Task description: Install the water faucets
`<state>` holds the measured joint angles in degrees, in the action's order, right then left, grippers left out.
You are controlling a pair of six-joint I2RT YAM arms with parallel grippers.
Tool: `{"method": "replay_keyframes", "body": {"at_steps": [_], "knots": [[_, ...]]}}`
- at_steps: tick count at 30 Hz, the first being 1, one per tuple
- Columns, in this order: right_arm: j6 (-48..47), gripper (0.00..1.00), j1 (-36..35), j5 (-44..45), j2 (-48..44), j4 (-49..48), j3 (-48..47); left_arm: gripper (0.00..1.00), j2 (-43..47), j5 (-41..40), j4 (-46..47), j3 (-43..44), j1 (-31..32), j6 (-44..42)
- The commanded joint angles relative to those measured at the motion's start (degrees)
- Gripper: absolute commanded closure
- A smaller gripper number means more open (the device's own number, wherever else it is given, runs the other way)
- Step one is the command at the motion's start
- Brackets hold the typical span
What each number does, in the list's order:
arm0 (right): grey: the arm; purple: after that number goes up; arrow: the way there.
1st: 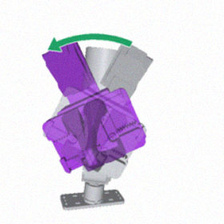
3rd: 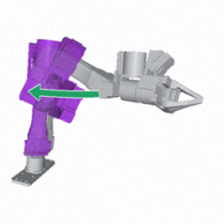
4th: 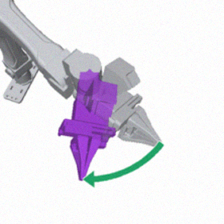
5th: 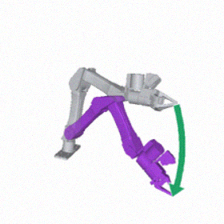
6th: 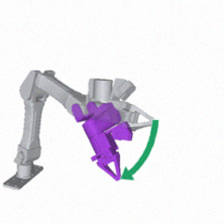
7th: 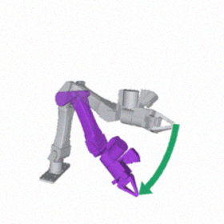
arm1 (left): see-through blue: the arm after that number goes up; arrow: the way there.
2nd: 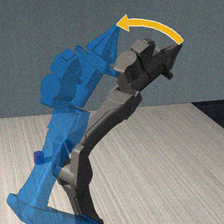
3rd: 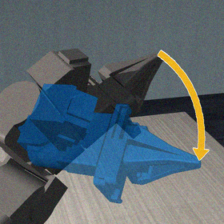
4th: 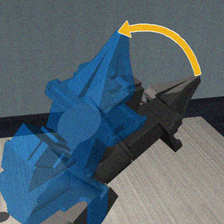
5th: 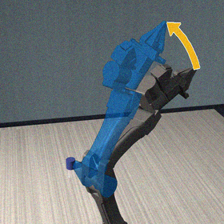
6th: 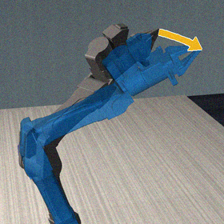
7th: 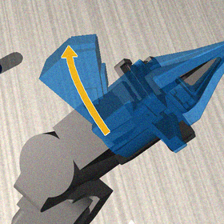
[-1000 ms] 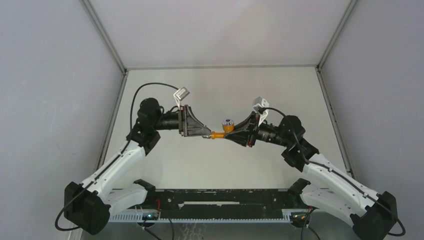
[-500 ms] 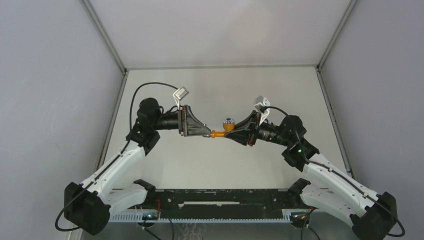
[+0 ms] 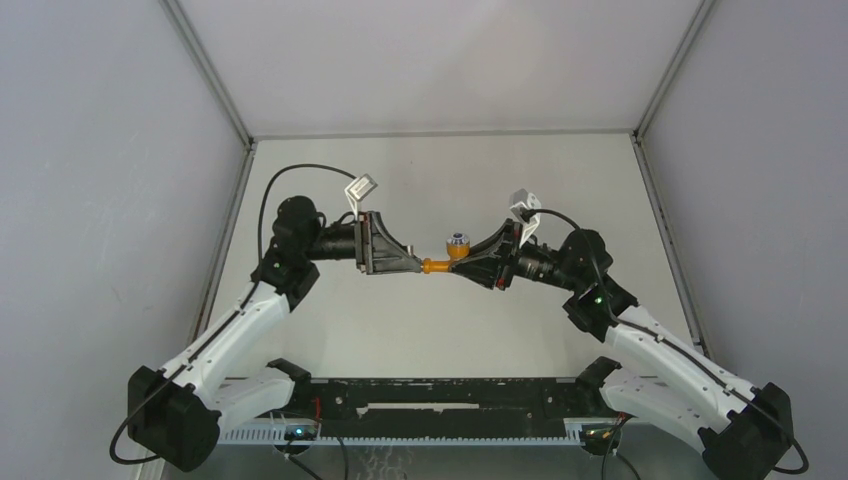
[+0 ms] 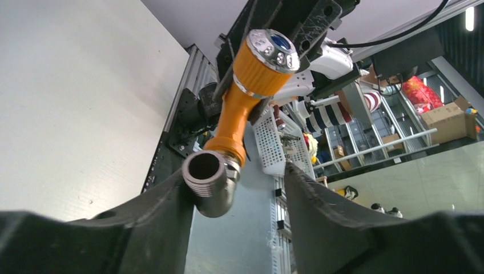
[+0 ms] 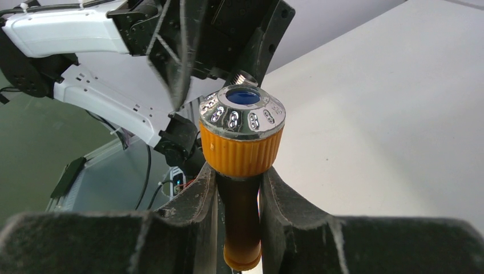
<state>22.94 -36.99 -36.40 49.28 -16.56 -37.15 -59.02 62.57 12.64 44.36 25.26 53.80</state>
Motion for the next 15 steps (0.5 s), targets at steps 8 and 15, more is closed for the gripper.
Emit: {"method": "replay_keyframes", "body": {"at_steps": [8, 15], "knots": [[0.77, 1.00, 1.16, 4.33, 0.46, -3.27, -0.29, 0.56, 2.07, 5.04, 1.83, 1.34, 0.16, -0.80], [2.11, 1.00, 1.39, 3.41, 1.26, -3.91, -0.38, 0.77, 2.17, 5.15, 1.86, 1.51, 0.14, -1.11]]}}
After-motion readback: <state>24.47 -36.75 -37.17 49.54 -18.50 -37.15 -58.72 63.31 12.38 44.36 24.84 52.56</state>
